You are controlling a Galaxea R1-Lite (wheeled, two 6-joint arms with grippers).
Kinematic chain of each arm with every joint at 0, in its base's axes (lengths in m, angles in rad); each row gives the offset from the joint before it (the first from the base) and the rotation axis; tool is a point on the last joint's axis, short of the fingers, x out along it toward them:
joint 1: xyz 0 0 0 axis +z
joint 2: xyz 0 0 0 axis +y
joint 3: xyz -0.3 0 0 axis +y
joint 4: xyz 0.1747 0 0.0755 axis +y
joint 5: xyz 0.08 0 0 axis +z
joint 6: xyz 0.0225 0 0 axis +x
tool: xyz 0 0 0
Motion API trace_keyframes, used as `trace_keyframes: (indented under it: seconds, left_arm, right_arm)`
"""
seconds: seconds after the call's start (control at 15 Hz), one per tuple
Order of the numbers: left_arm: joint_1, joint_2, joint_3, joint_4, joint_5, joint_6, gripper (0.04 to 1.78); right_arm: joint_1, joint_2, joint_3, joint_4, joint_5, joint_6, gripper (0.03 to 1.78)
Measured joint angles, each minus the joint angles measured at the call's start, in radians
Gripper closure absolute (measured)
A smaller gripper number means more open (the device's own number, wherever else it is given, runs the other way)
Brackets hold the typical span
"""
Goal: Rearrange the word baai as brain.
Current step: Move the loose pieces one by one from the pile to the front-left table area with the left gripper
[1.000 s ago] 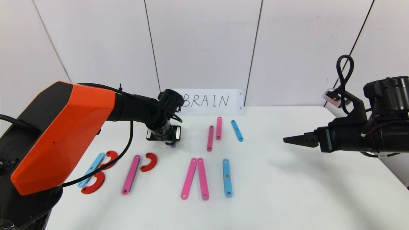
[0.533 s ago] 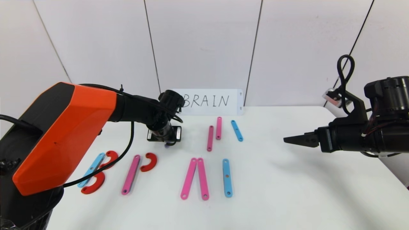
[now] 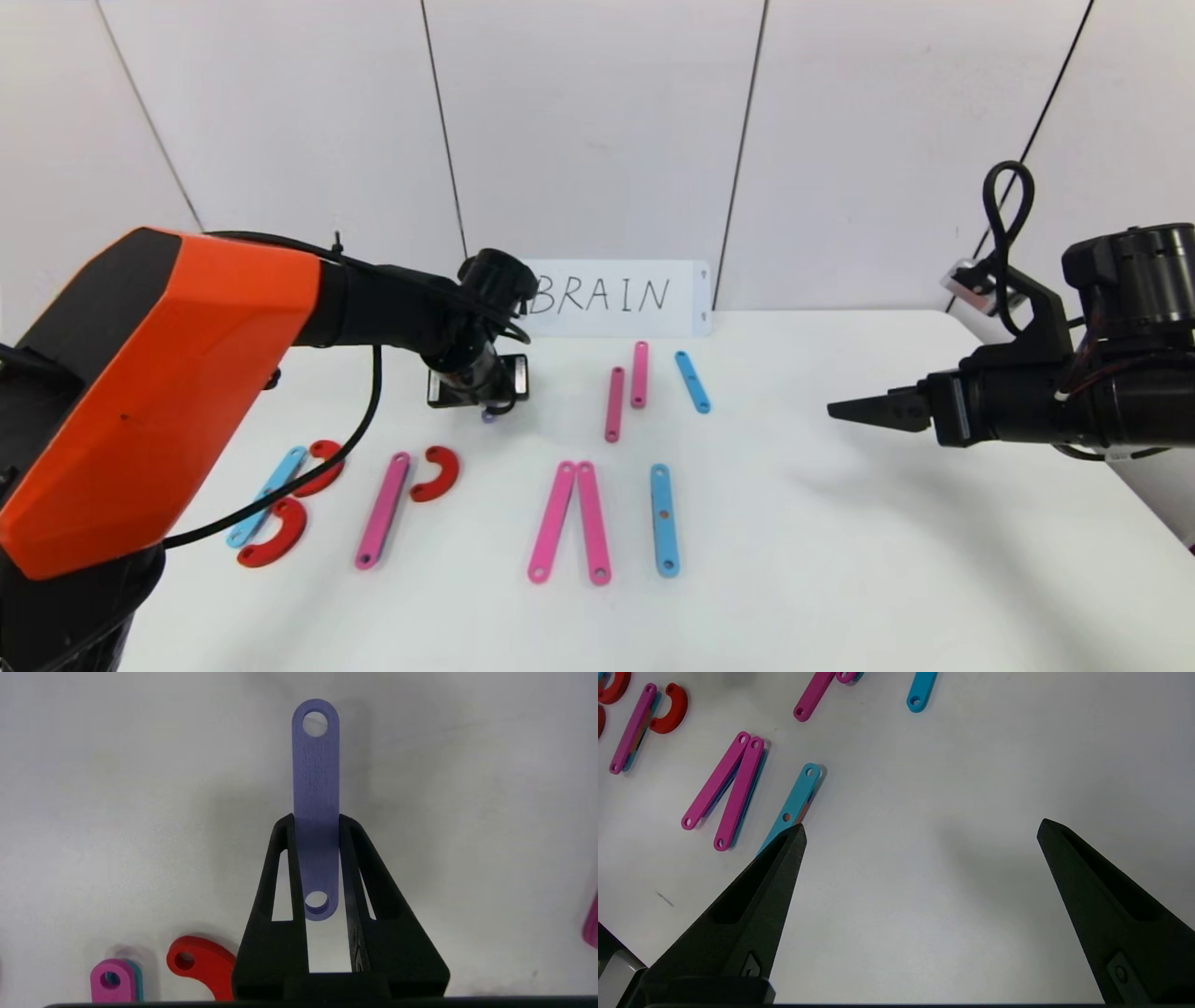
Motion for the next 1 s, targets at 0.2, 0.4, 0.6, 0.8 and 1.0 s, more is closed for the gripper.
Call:
trace_keyframes:
  seconds: [0.2, 0.4, 0.6, 0.8, 1.0]
  left_arm:
    - [-0.011, -0.066, 0.034, 0.036, 0.005, -0.103, 1.55]
    - [-0.027, -0.13, 0.085, 0.082, 0.039, -0.219, 1.55]
    - [-0.051, -0.185, 0.159, 0.11, 0.107, -0.318, 1.55]
    - [-0.087, -0.236, 0.263, 0.112, 0.17, -0.381, 1.55]
    - [-0.121, -0.298, 0.359, 0.107, 0.184, -0.409, 1.55]
  right_arm:
    - [0.0, 0.0, 0.0, 0.001, 0.0, 0.0, 0.08]
    - [0.004, 0.0, 0.002, 0.001, 0.0, 0.0, 0.08]
    - [0.005, 0.001, 0.002, 0.001, 0.0, 0.0, 0.08]
    - [0.005, 0.003, 0.002, 0.0, 0.0, 0.001, 0.08]
    - [0.005, 0.003, 0.002, 0.001, 0.0, 0.001, 0.08]
